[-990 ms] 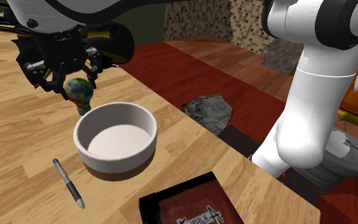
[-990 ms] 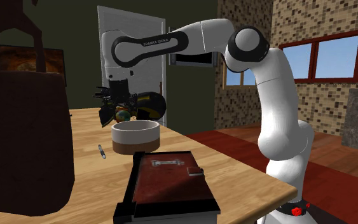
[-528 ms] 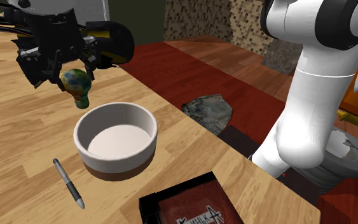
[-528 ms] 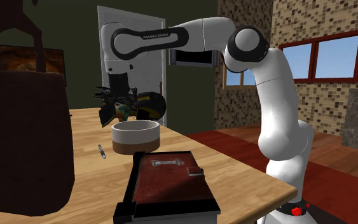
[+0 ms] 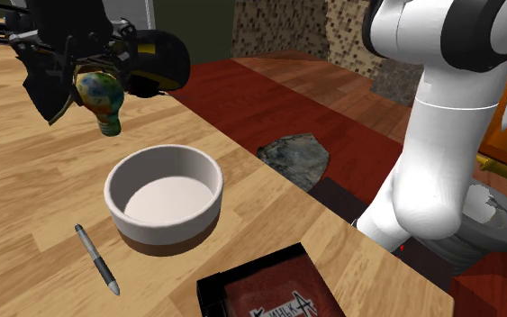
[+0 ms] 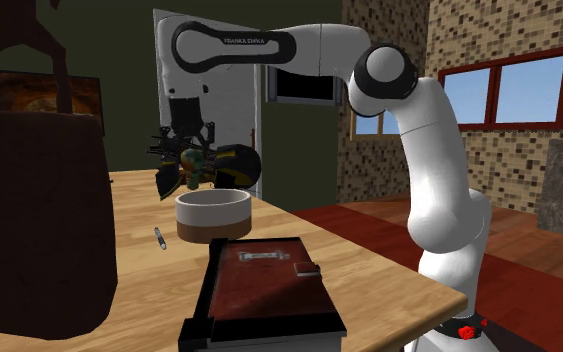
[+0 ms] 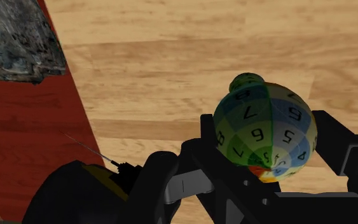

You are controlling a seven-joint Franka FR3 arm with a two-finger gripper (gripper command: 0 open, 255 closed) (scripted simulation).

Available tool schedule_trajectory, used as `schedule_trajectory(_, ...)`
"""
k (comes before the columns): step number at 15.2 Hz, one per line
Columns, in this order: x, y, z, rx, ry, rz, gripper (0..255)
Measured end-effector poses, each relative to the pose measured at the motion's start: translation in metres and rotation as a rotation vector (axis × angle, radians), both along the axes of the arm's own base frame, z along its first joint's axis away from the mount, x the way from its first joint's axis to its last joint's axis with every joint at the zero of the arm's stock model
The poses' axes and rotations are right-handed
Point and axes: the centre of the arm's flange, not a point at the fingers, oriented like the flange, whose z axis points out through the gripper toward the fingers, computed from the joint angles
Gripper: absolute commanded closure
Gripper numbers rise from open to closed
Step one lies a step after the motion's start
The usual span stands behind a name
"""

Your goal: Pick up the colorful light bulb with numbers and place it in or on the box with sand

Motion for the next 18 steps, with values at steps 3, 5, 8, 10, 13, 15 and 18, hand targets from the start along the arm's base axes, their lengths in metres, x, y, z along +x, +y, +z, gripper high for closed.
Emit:
schedule_trajectory(3, -0.001, -0.002, 0.015, 0.0, 0.0, 0.0, 255)
schedule_trajectory(5, 0.0, -0.001, 0.026, 0.0, 0.0, 0.0, 255)
schedule_trajectory(8, 0.0, -0.001, 0.042, 0.0, 0.0, 0.0, 255)
schedule_trajectory(10, -0.006, -0.001, 0.049, 0.0, 0.0, 0.0, 255)
schedule_trajectory(13, -0.042, -0.002, 0.052, 0.0, 0.0, 0.0, 255)
schedule_trajectory(15, -0.067, -0.004, 0.055, 0.0, -0.001, 0.001, 255)
schedule_trajectory(18, -0.104, -0.007, 0.058, 0.0, -0.001, 0.001, 255)
